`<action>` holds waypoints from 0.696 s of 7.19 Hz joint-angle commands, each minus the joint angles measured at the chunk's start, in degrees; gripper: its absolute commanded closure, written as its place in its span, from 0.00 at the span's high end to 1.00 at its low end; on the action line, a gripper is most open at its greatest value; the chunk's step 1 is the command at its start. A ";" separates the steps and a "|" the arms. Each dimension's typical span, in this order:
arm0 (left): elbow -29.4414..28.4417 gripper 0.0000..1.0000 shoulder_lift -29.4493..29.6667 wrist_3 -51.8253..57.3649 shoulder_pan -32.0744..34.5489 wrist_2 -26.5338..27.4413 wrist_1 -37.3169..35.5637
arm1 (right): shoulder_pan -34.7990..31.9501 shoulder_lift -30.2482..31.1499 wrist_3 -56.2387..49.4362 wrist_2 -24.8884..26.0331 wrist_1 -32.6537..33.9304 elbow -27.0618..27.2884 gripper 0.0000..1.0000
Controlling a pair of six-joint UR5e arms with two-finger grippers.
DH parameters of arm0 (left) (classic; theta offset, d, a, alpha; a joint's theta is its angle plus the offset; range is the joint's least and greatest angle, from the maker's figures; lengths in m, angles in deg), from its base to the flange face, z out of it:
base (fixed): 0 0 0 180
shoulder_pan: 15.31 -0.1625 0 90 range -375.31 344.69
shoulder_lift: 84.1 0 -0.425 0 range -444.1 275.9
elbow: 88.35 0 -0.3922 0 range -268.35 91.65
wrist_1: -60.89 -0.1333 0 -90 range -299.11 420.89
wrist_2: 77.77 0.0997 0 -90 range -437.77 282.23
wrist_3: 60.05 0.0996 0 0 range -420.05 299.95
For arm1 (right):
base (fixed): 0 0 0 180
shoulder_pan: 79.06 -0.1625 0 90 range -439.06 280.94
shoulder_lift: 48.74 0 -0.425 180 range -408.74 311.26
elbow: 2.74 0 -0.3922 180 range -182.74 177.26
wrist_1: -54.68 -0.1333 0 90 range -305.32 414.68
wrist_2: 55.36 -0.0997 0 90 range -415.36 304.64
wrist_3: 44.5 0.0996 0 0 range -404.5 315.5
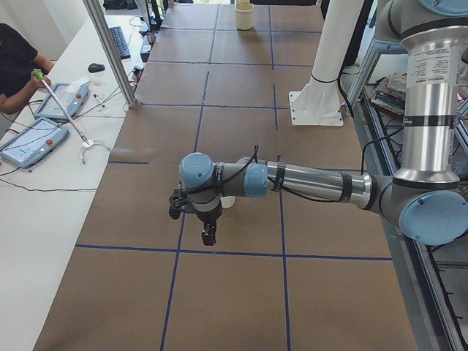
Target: Left arm hands cup to right arm to dump lemon
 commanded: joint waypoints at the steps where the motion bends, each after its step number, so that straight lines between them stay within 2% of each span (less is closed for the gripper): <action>1: -0.59 1.00 -0.20 -0.09 0.00 -2.44 -0.14 | 0.00 0.24 -0.30 0.00 -0.27 -0.08 1.00; 5: -0.68 1.00 -0.20 0.43 0.00 -2.70 0.65 | 0.00 0.33 -0.31 -0.17 -0.97 -0.34 1.00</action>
